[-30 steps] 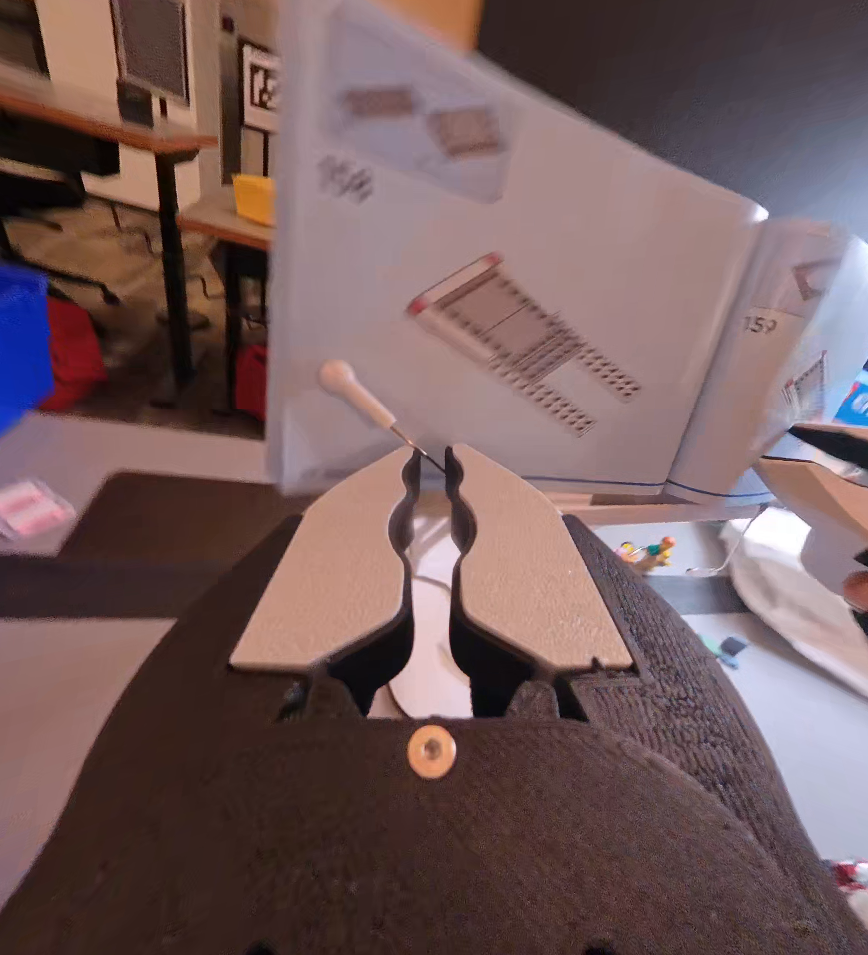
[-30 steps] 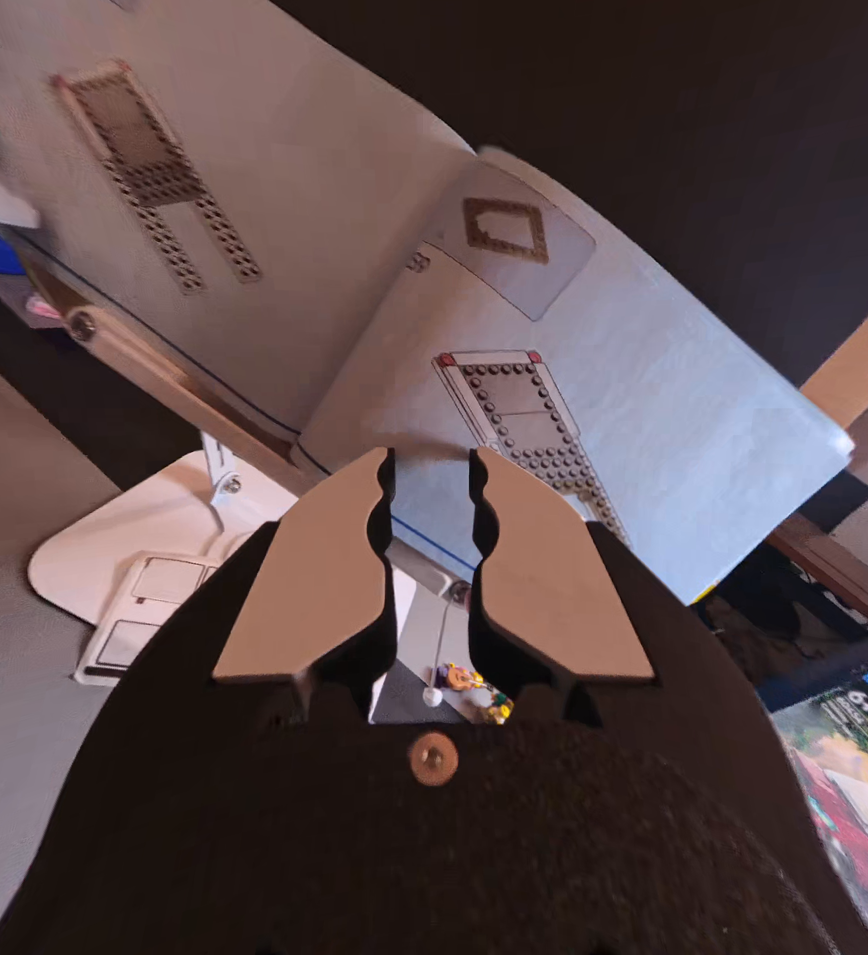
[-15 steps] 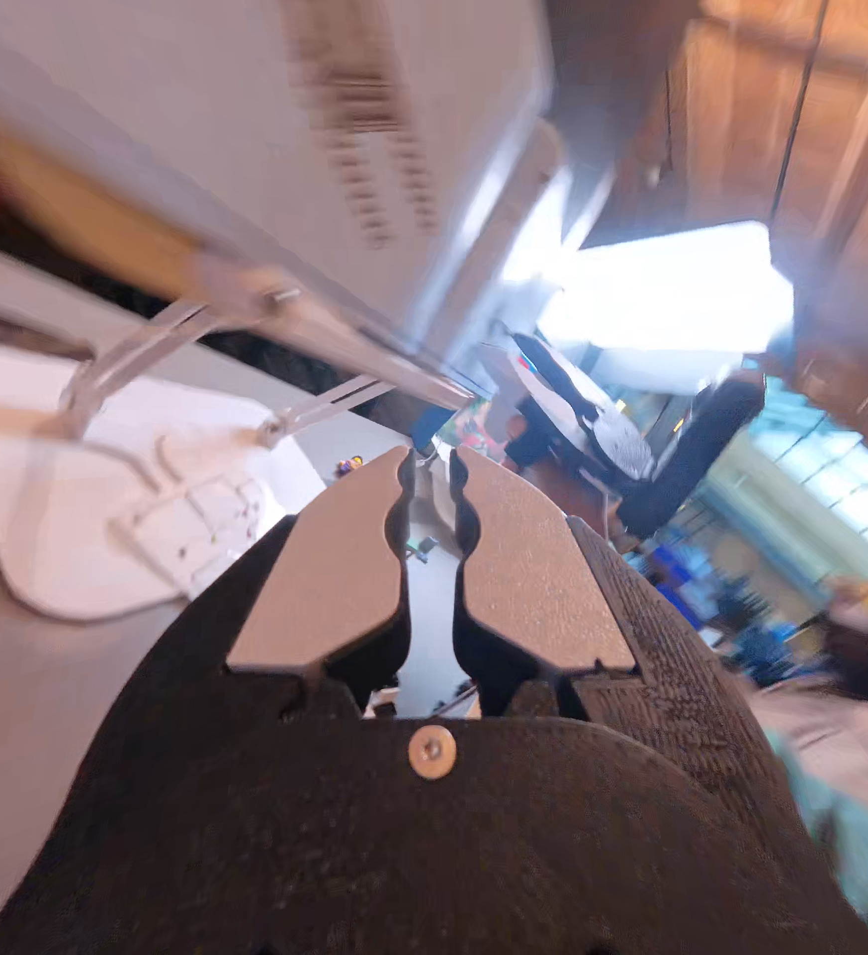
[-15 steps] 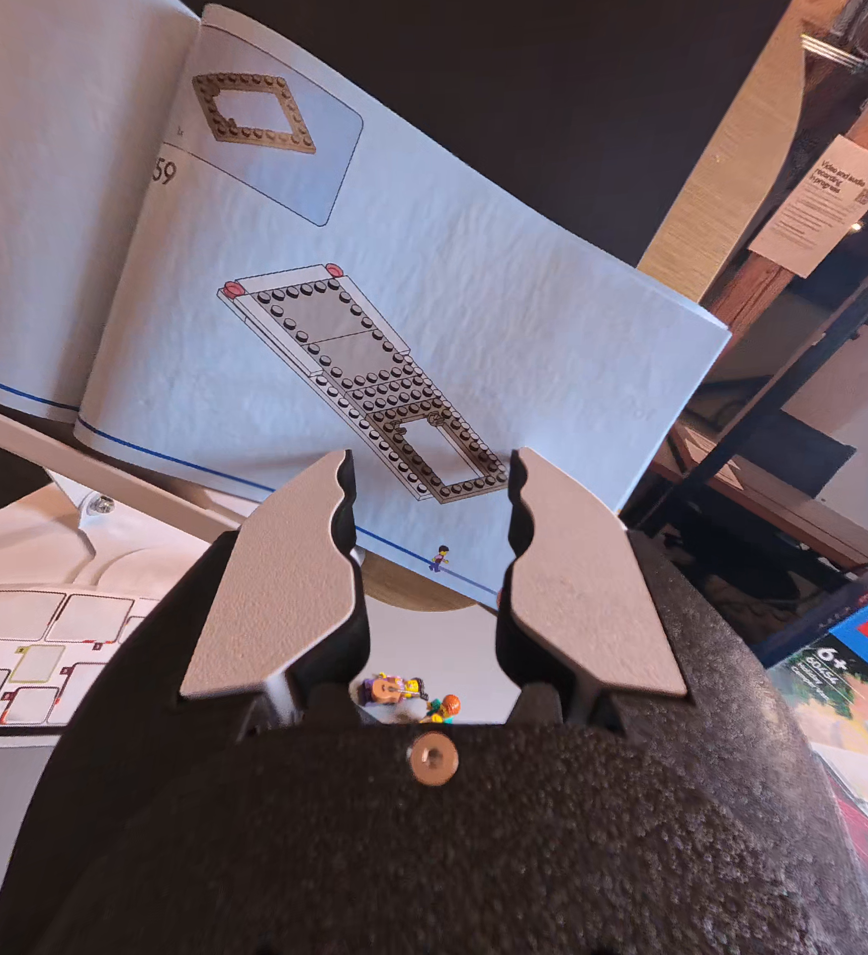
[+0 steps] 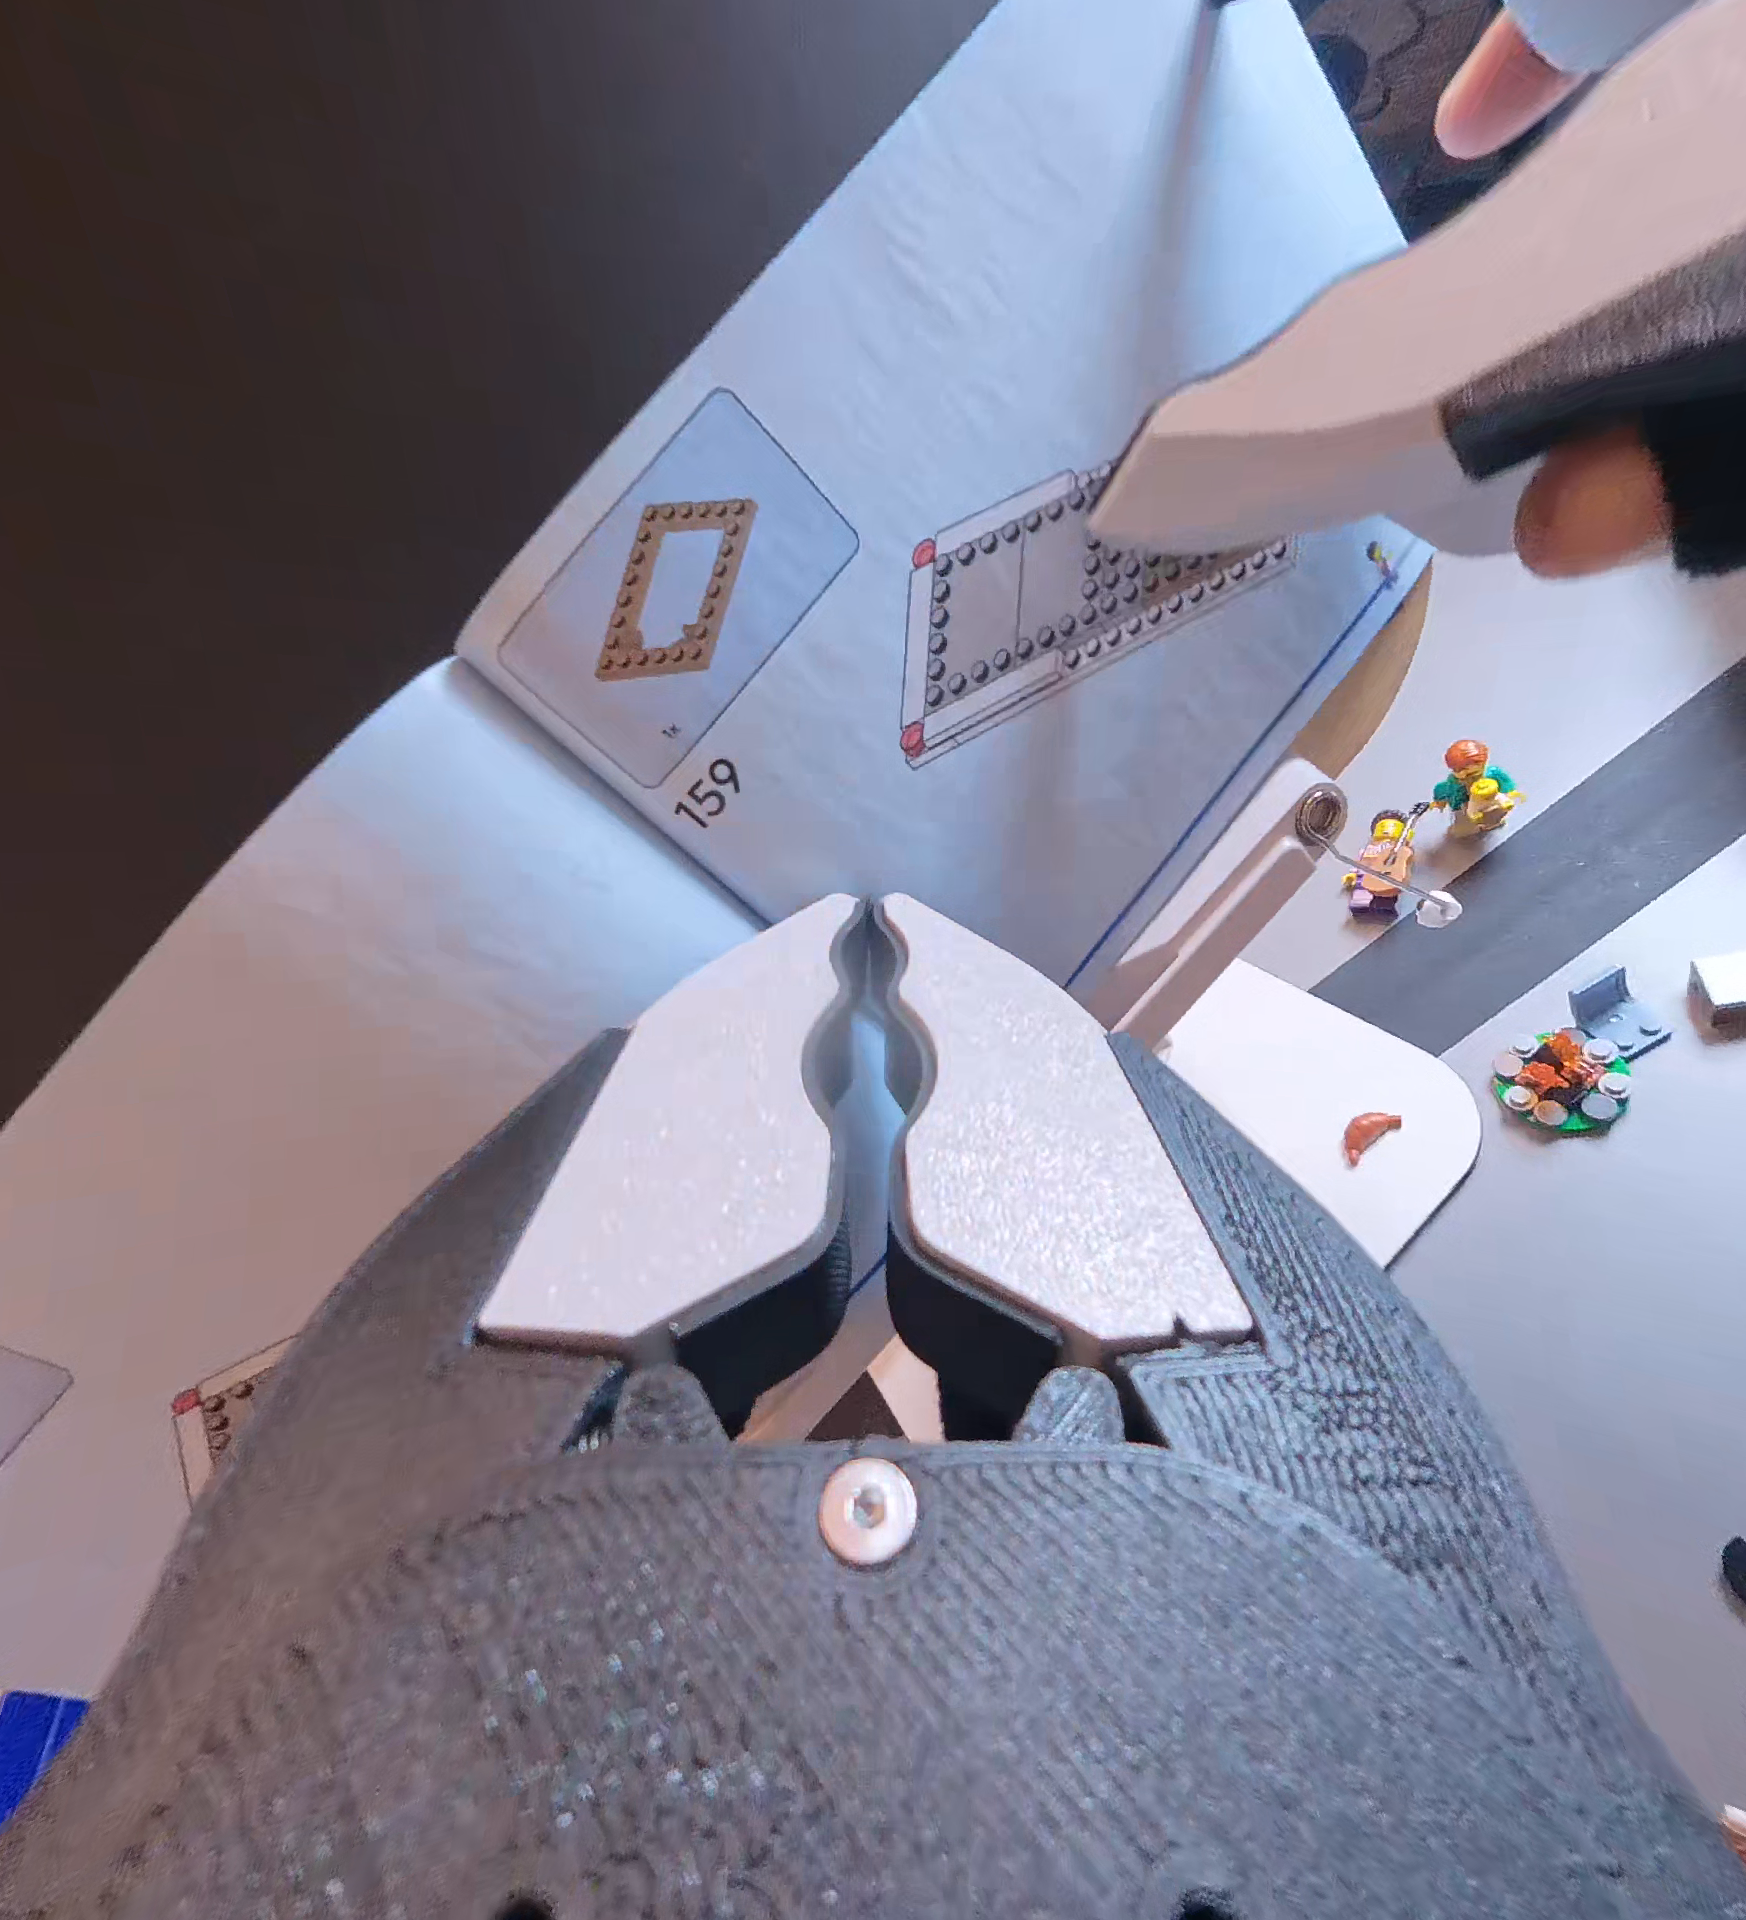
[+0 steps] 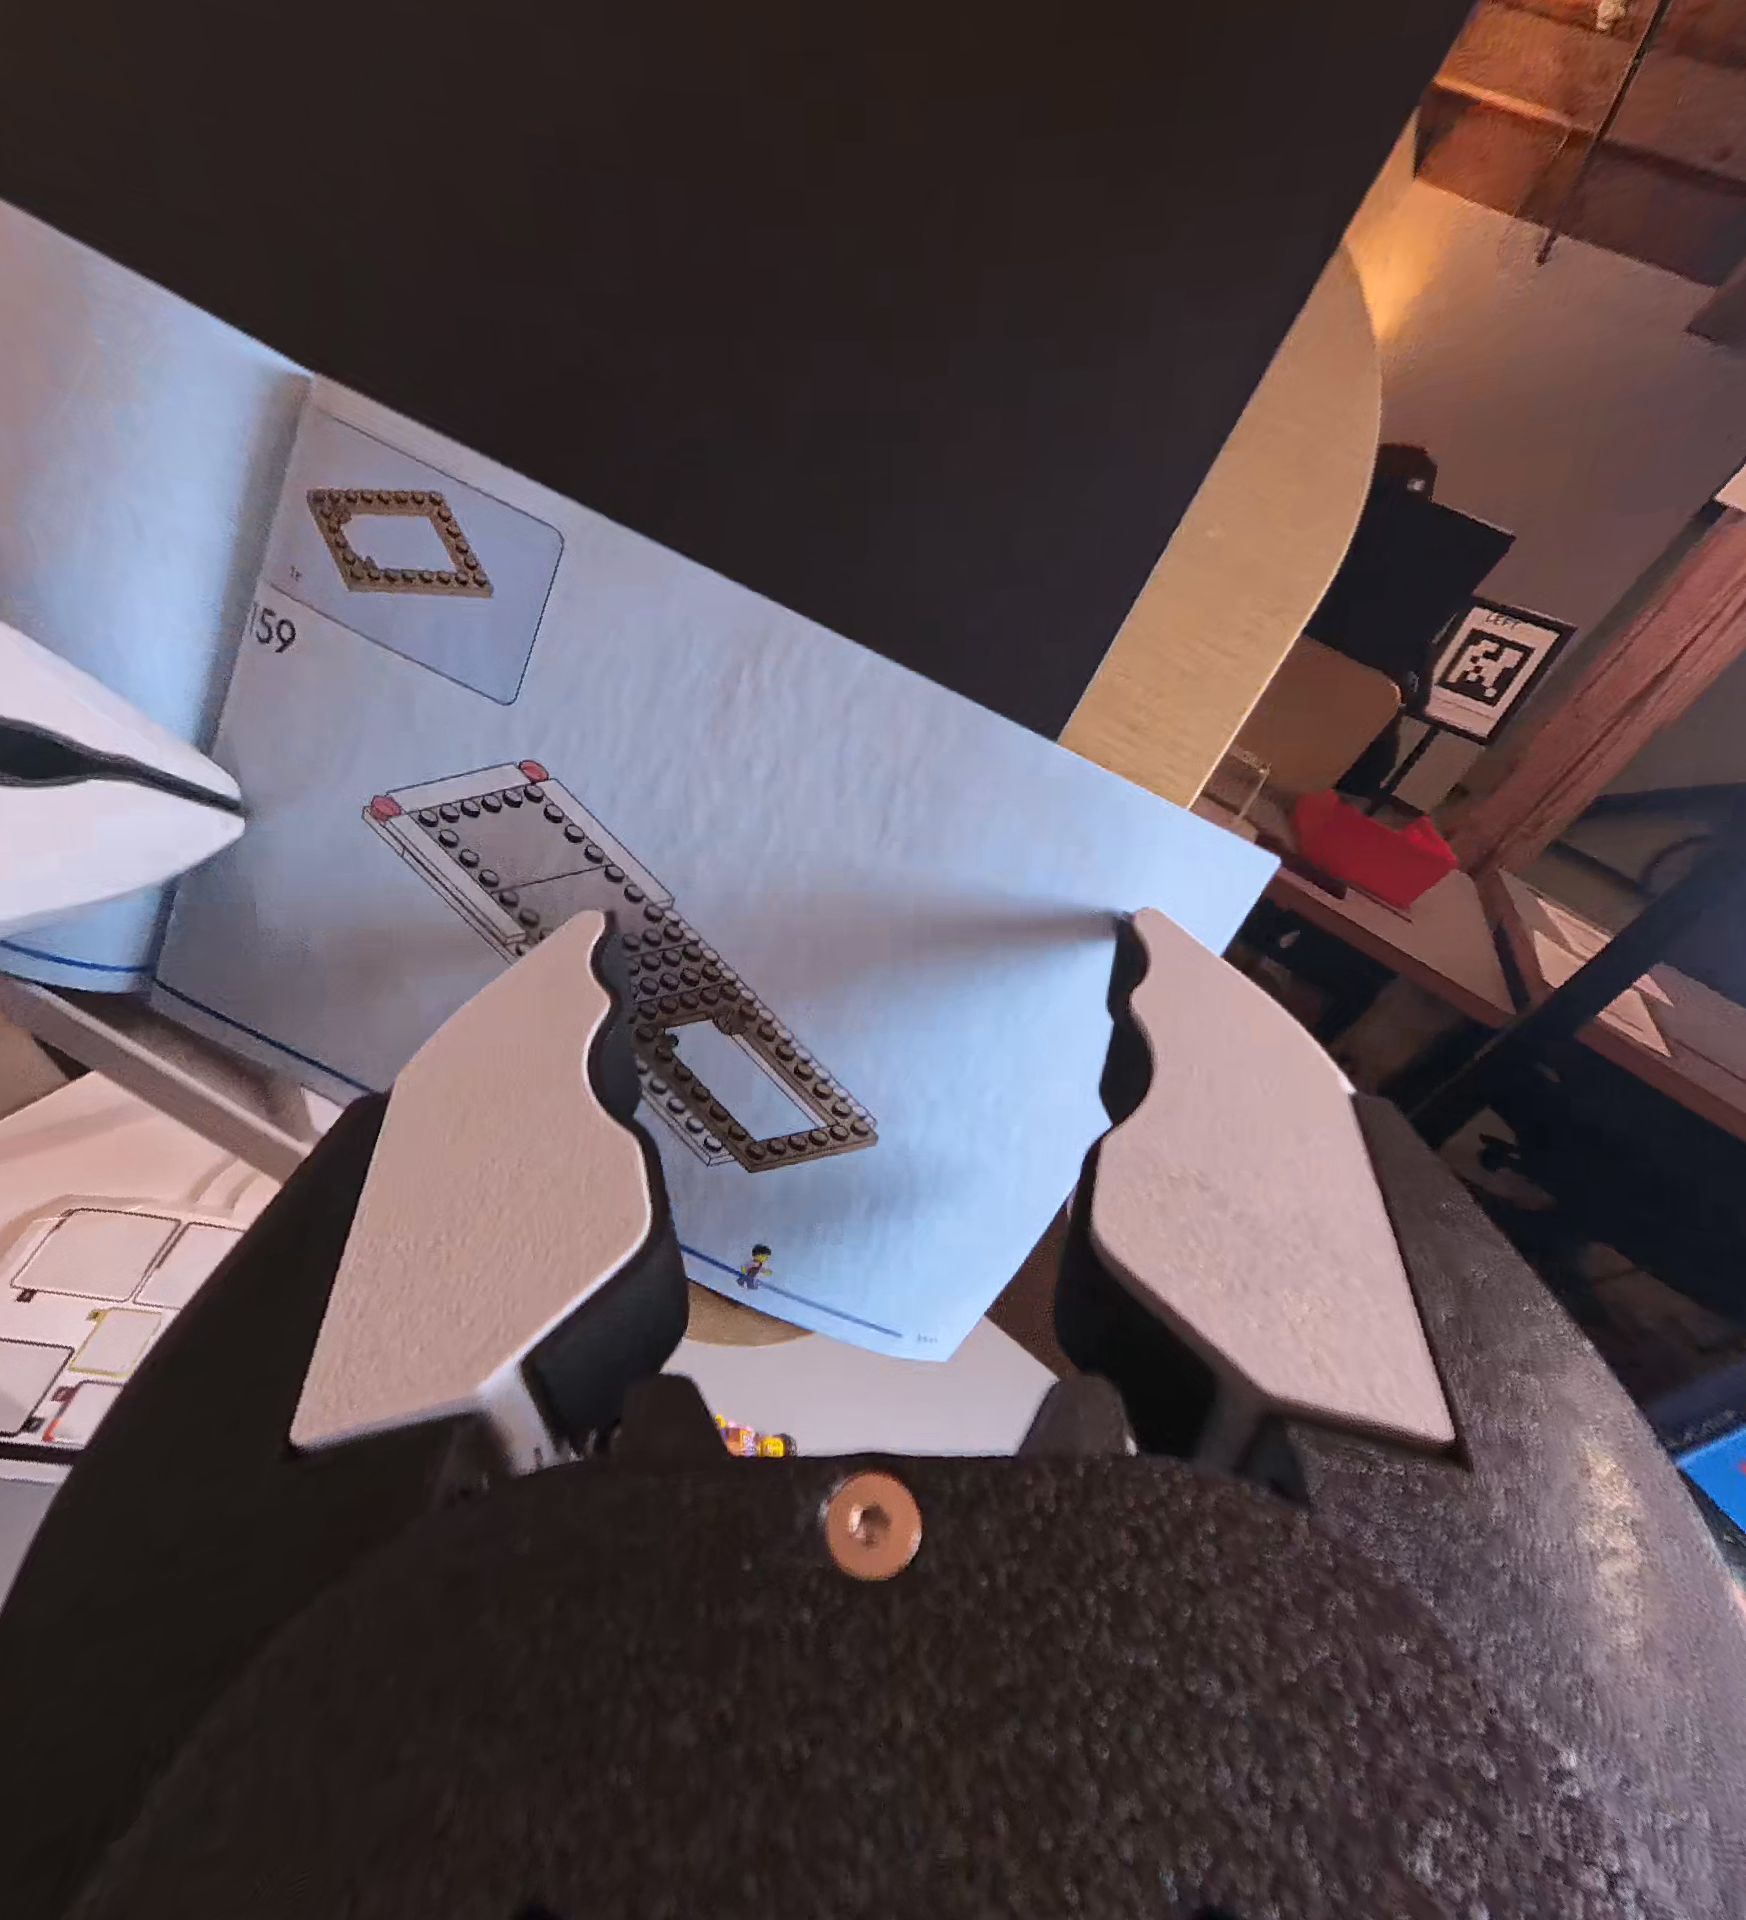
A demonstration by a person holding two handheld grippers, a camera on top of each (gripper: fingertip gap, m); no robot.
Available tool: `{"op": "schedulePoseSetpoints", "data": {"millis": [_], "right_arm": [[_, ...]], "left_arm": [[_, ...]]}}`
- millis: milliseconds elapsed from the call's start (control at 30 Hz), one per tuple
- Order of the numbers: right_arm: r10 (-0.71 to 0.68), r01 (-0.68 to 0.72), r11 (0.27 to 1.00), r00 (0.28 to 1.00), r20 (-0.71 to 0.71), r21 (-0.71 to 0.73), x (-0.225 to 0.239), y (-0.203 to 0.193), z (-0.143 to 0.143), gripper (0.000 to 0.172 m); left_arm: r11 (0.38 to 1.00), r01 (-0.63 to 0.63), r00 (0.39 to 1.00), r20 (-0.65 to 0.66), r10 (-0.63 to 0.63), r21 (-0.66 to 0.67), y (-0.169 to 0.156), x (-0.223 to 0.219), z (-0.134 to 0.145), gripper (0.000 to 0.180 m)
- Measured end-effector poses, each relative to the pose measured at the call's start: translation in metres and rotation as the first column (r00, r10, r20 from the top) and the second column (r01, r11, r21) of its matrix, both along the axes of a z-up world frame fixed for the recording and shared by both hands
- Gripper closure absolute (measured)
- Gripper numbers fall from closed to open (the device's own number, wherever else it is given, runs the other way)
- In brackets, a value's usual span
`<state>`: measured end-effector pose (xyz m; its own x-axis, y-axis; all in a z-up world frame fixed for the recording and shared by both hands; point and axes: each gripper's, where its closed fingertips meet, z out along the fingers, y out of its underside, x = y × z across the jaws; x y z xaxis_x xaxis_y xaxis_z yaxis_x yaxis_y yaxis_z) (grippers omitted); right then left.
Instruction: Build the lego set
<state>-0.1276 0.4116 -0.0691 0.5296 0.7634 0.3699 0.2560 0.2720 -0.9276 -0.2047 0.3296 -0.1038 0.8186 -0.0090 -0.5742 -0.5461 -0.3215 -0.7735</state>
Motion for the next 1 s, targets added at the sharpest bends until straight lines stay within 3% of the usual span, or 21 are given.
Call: {"op": "schedulePoseSetpoints", "data": {"millis": [133, 233, 300, 433, 467, 533, 600, 667, 833, 1000], "right_arm": [[0.006, -0.007, 1.0, 1.0, -0.015, -0.016, 0.001, 0.002, 0.001, 0.088], [0.002, -0.002, 1.0, 1.0, -0.024, -0.008, 0.004, 0.002, -0.002, 0.101], [0.018, -0.018, 1.0, 1.0, -0.013, -0.012, 0.004, -0.002, -0.009, 0.121], [0.047, -0.048, 0.998, 0.998, 0.033, 0.046, 0.002, -0.015, -0.023, 0.146], [0.018, -0.02, 0.997, 1.0, 0.022, 0.077, 0.005, -0.013, -0.021, 0.143], [-0.032, 0.034, 0.991, 0.999, -0.017, 0.132, 0.012, -0.003, -0.007, 0.118], [-0.031, 0.033, 0.995, 0.999, -0.029, 0.09, 0.013, 0.008, 0.001, 0.096], [0.002, -0.002, 1.0, 1.0, -0.01, 0.013, 0.008, 0.013, 0.0, 0.087], [-0.024, 0.024, 0.998, 1.0, -0.002, 0.054, 0.006, 0.01, -0.002, 0.1], [-0.065, 0.067, 0.987, 0.998, -0.018, 0.145, 0.015, 0.001, -0.004, 0.126]], "left_arm": [[1.0, 0.013, 1.0, 0.019, -0.013, 0.006, 0.001, 0.0, -0.002, 0.18], [1.0, 0.016, 1.0, 0.014, -0.016, 0.01, 0.0, -0.001, -0.003, 0.18], [1.0, 0.02, 1.0, 0.009, -0.021, 0.019, 0.001, -0.001, -0.003, 0.18], [0.999, 0.028, 1.0, 0.01, -0.028, 0.024, 0.001, -0.001, -0.004, 0.18], [0.999, 0.032, 0.999, 0.01, -0.033, 0.025, 0.0, -0.001, -0.004, 0.18], [0.999, 0.038, 0.999, 0.004, -0.038, 0.025, 0.0, 0.0, -0.004, 0.18], [0.999, 0.038, 0.999, 0.002, -0.038, 0.025, 0.0, 0.0, -0.004, 0.18], [0.999, 0.038, 0.999, 0.006, -0.038, 0.026, 0.0, 0.0, -0.005, 0.18], [0.999, 0.041, 0.999, 0.011, -0.041, 0.028, -0.001, -0.001, -0.006, 0.18], [0.999, 0.043, 0.999, 0.011, -0.044, 0.027, 0.0, -0.001, -0.006, 0.18]]}}
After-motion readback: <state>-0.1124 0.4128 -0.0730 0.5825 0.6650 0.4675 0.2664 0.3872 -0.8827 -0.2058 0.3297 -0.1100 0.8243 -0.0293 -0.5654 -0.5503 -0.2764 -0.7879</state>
